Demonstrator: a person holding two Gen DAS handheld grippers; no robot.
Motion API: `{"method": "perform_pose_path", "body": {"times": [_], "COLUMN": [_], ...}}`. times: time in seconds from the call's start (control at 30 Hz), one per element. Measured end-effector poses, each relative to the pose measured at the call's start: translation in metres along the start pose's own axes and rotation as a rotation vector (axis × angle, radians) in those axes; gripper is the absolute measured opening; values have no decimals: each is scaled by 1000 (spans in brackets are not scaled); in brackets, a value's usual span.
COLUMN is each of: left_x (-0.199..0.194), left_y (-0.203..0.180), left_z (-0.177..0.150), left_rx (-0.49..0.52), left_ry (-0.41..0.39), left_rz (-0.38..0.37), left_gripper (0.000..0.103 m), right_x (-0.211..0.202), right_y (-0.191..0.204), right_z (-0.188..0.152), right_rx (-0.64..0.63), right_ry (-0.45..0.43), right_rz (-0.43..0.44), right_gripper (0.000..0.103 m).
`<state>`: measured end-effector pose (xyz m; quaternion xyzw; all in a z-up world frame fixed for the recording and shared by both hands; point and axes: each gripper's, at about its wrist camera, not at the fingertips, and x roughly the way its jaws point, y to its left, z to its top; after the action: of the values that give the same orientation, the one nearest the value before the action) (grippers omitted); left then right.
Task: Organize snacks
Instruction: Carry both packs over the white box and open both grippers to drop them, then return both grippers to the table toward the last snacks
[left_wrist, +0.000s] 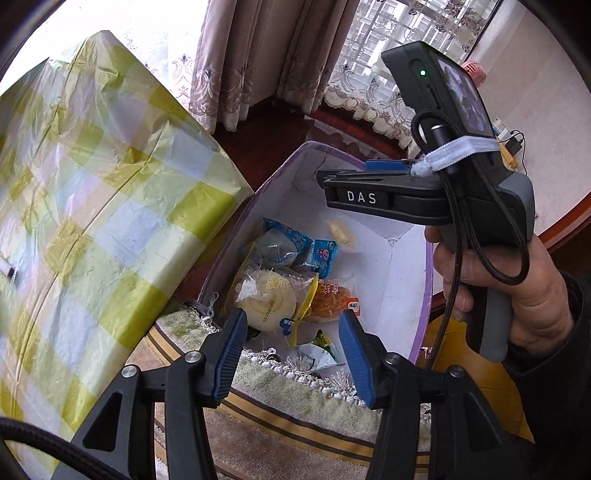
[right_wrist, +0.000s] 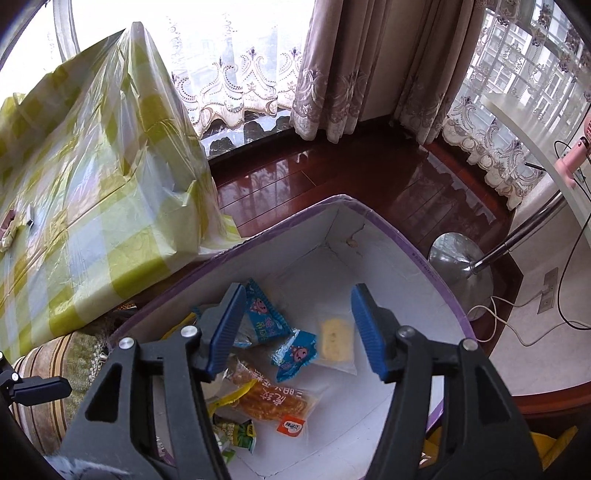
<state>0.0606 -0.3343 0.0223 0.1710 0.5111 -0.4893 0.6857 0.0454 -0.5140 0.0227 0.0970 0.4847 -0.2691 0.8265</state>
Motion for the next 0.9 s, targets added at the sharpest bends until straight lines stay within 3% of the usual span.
{"method": "perform_pose_path", "body": {"times": [0.57,0.9], "left_x": [-12,-30], "left_y": [29,71], "left_z": [-5,-14], "left_rx": [-94,-194], "left_ry": [-29,-78], "left_rz": [4,40], "left_gripper": [53,53], "right_x": [-7,-11], "right_y": [30,58], "right_z": [3,9], "right_rx": [-45,-89], "right_ry": [-4,-11], "right_rz": [28,55], "right_gripper": [64,65]}}
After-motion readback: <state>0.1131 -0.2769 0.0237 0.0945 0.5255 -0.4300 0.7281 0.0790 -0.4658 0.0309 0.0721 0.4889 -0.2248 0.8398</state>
